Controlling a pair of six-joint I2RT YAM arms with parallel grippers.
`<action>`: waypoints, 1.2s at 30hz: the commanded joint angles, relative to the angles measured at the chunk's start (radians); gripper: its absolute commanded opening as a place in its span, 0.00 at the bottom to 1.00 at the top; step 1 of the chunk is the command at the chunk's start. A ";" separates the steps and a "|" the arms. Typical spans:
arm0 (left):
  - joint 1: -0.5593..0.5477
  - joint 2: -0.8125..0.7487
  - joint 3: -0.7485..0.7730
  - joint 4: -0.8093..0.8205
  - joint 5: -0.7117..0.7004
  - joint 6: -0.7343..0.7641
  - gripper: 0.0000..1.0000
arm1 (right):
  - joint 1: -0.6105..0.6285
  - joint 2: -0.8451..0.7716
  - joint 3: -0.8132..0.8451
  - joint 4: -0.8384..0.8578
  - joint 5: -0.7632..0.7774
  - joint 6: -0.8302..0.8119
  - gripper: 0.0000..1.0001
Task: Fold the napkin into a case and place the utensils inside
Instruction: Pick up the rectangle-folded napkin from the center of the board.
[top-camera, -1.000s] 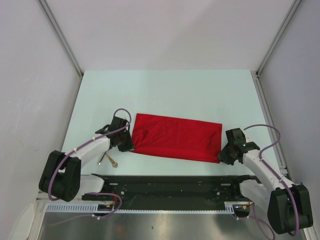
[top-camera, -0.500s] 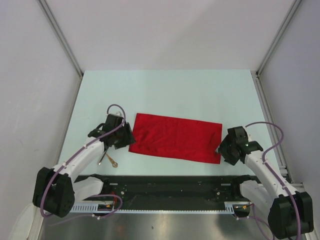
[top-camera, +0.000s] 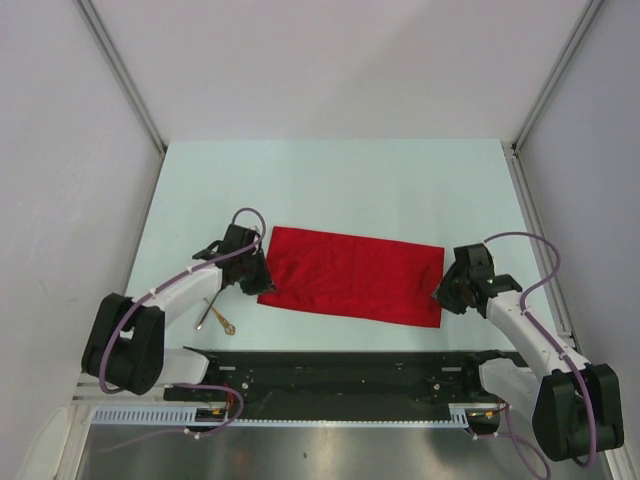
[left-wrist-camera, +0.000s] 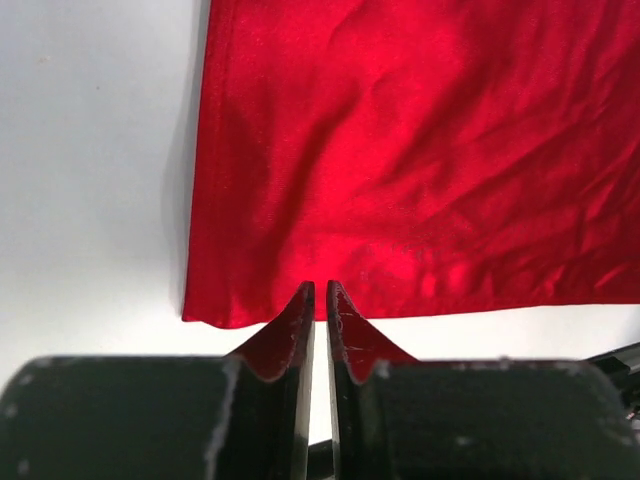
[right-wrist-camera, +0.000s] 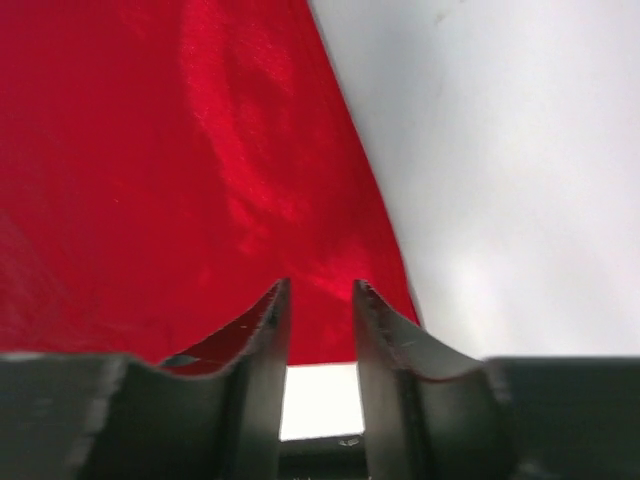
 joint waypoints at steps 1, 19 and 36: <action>0.004 0.011 -0.046 0.050 -0.006 -0.018 0.13 | -0.012 -0.024 -0.060 0.069 -0.008 0.010 0.33; 0.039 0.201 0.314 0.162 0.118 -0.073 0.23 | -0.150 0.280 0.224 0.308 -0.068 -0.208 0.39; 0.122 0.580 0.537 0.130 0.083 -0.062 0.17 | -0.181 0.611 0.334 0.486 -0.111 -0.307 0.26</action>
